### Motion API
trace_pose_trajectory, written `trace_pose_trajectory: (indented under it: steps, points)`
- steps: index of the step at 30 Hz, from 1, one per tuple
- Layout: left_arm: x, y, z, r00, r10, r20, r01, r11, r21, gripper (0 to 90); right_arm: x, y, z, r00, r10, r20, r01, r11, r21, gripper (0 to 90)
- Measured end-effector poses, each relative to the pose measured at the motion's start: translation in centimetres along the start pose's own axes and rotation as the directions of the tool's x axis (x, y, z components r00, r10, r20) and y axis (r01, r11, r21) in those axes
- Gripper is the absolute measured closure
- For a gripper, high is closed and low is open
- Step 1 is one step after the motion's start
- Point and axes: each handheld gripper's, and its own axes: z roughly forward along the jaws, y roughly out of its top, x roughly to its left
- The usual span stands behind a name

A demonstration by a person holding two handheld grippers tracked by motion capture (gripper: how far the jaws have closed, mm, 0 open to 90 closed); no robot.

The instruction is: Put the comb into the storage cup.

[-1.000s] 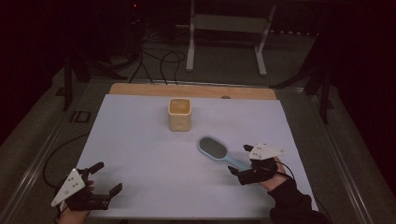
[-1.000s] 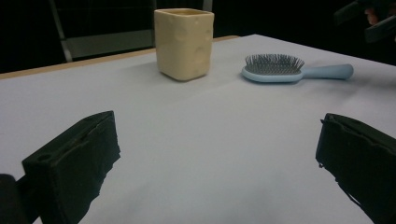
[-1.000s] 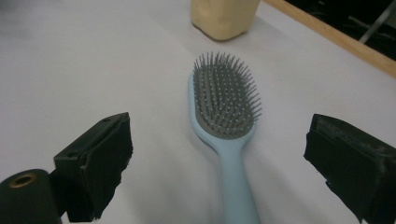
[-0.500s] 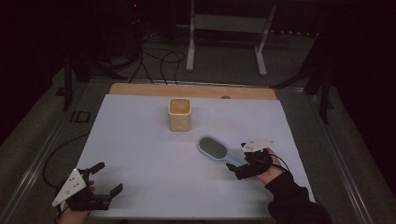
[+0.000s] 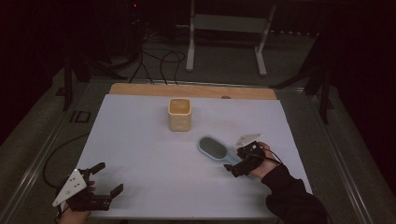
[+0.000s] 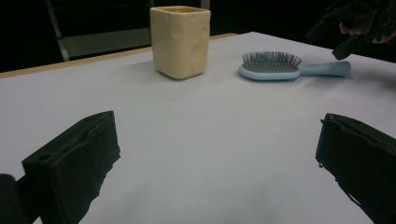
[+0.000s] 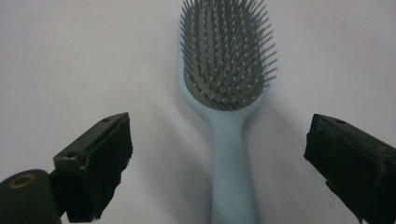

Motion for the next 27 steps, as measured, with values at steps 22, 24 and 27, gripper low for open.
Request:
trace_pose_trajectory:
  steps: [22,24,27]
  points:
    - [-0.1,0.0,0.1,1.0000,0.004,0.007,-0.004,1.0000,0.001,0.0,-0.6,1.3,2.2,0.9987,-0.025,-0.044,0.034,0.978,0.207,8.2]
    - [-0.1,0.0,0.1,1.0000,0.003,0.006,-0.003,1.0000,0.003,0.0,-0.6,1.5,2.5,0.9988,-0.034,-0.035,0.042,0.973,0.228,8.2]
    - [-0.1,0.0,0.1,1.0000,0.002,0.007,-0.003,1.0000,0.005,0.0,-0.6,1.6,2.7,0.9988,-0.037,-0.032,0.043,0.970,0.238,8.6]
